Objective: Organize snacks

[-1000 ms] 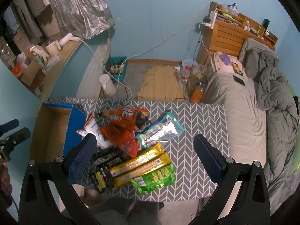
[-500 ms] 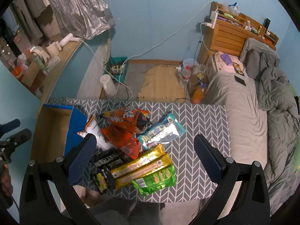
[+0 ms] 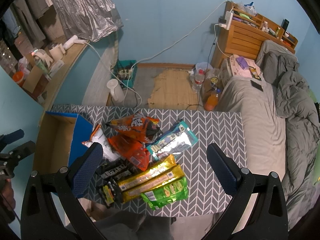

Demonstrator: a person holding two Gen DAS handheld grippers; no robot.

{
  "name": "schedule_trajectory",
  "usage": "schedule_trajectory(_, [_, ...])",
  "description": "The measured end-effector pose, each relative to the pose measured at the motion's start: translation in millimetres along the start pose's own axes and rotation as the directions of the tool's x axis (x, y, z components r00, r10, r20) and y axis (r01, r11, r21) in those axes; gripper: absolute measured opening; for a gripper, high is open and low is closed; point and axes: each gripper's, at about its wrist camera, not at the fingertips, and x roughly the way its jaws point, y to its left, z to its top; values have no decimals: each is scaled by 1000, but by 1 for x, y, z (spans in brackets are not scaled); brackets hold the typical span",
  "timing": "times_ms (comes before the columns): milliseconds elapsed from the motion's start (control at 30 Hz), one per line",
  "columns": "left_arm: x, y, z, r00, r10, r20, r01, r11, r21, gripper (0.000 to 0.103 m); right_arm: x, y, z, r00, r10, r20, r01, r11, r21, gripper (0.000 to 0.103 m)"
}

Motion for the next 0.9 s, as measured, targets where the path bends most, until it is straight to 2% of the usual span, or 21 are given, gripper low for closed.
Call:
schedule_trajectory(400, [4,-5,-3,999,-23,23,22,1000,12,103,5,-4,4,1000,-5,-9,5,1000,12,102])
schedule_trajectory(700, [10,-9,-7,999,-42,1,42,998,49,103,4,-12,-6,1000,-7,-22,8,999,31,102])
schedule_trajectory(900, [11,-20,-13,998,-36,51,29,991,129,103,6,-18,-10,999,-16,-37,17,999,43,102])
